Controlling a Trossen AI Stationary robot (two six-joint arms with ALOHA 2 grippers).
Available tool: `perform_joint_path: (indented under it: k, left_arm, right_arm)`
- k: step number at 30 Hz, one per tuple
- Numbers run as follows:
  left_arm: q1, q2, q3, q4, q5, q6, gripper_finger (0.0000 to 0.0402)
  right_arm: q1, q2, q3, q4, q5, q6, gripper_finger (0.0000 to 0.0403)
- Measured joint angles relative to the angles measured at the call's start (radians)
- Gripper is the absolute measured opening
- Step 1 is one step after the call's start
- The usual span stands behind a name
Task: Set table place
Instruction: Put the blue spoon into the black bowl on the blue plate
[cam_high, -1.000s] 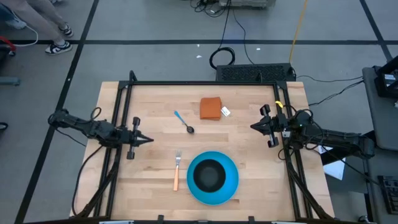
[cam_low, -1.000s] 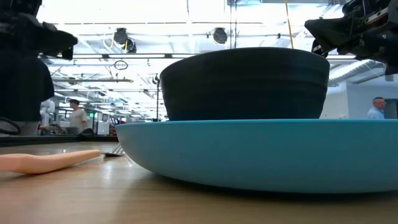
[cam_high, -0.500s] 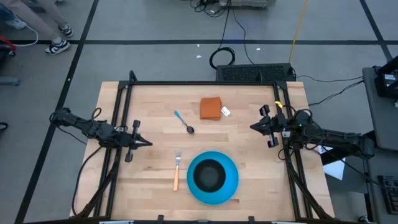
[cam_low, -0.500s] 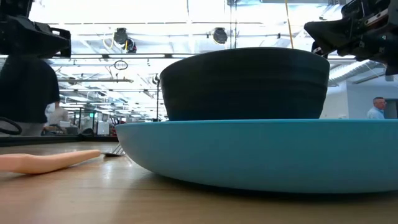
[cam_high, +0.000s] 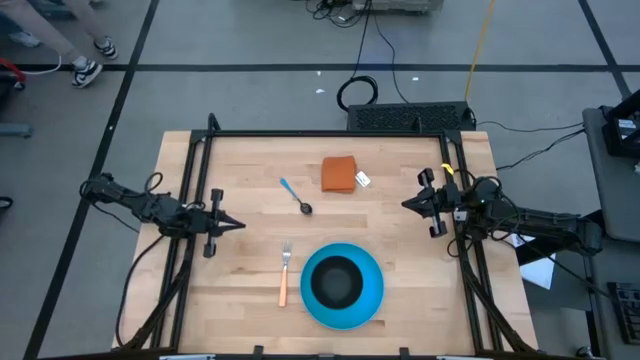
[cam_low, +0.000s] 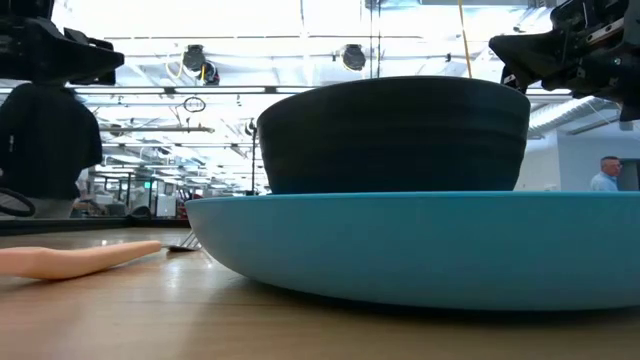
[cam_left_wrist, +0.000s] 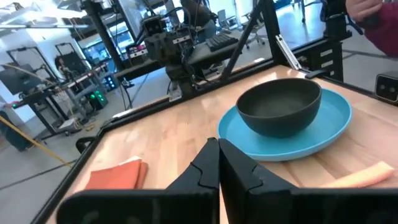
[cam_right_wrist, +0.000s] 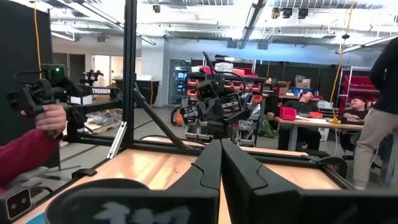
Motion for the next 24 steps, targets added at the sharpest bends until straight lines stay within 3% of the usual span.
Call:
perform_joint_path:
  k: [8,19,24]
  left_arm:
    - [0.000,0.000,0.000,-0.011,0.000,-0.067,0.0027]
    - [0.000,0.000,0.000,-0.010,0.001,-0.081,0.0003]
    - [0.000,0.000,0.000,-0.009,0.001,-0.113,0.0015]
  right_arm:
    - [0.000,0.000,0.000,-0.030,0.000,0.018,0.0000]
    - [0.000,0.000,0.000,-0.042,0.000,-0.028,0.0000]
    - [0.000,0.000,0.000,-0.042,0.000,-0.024,0.0000]
